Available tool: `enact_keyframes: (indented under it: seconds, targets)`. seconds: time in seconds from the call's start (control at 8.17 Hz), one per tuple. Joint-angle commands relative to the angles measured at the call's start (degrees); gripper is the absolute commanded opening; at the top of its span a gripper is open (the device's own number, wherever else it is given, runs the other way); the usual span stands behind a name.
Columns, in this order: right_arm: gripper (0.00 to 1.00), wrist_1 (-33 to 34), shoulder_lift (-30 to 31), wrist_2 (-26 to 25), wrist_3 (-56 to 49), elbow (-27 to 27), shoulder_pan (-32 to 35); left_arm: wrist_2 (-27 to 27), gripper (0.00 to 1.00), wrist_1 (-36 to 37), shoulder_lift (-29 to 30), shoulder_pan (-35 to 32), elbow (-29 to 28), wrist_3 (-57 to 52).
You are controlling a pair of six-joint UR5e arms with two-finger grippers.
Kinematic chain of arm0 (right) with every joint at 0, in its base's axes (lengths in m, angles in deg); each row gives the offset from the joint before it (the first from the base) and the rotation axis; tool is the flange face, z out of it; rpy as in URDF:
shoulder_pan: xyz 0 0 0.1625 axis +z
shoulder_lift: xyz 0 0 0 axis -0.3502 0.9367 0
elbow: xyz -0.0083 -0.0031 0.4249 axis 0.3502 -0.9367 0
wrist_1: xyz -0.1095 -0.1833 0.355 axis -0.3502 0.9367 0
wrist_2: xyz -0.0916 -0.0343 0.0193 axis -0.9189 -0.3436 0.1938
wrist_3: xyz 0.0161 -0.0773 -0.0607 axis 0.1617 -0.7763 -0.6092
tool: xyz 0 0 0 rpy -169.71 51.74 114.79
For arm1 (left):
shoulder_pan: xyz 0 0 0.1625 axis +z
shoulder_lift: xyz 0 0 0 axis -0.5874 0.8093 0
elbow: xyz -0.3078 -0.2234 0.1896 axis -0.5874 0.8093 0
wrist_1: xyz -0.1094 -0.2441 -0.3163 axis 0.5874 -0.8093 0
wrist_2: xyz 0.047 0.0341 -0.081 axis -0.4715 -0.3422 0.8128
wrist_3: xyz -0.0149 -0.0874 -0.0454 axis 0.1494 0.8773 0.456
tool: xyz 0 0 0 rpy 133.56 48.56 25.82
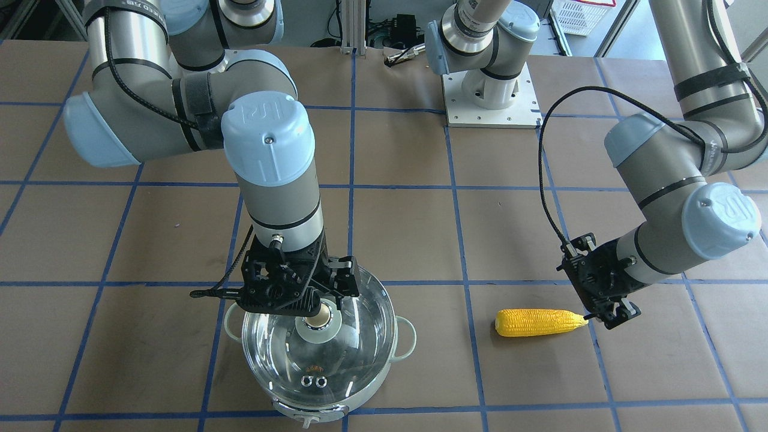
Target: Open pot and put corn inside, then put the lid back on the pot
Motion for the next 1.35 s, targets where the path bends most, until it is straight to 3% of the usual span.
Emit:
enact_keyframes:
  seconds: [0.0, 0.24, 0.49, 0.61, 1.22]
  targets:
    - [1.0, 2.11, -1.95, -0.21, -2.77, 0.14, 0.04, -0.07, 1.0, 4.34, 3.56, 0.15, 0.0, -7.49]
    - [0.92, 2.47, -2.14, -0.21, -3.48, 0.14, 0.04, 0.1, 1.0, 8.45, 6.37, 0.15, 0.0, -12.94]
    - [0.71, 2.47, -2.14, -0.3, -4.54, 0.14, 0.04, 3.77, 1.0, 8.91, 7.79, 0.15, -0.09, -15.08]
    - [0.65, 2.47, -2.14, -0.3, -4.46, 0.14, 0.04, 3.88, 1.0, 8.91, 7.88, 0.15, -0.17, -14.73]
    - [0.66, 2.47, -2.14, 0.23, -3.49, 0.14, 0.04, 7.13, 1.0, 8.82, 9.81, 0.15, 0.09, -14.12]
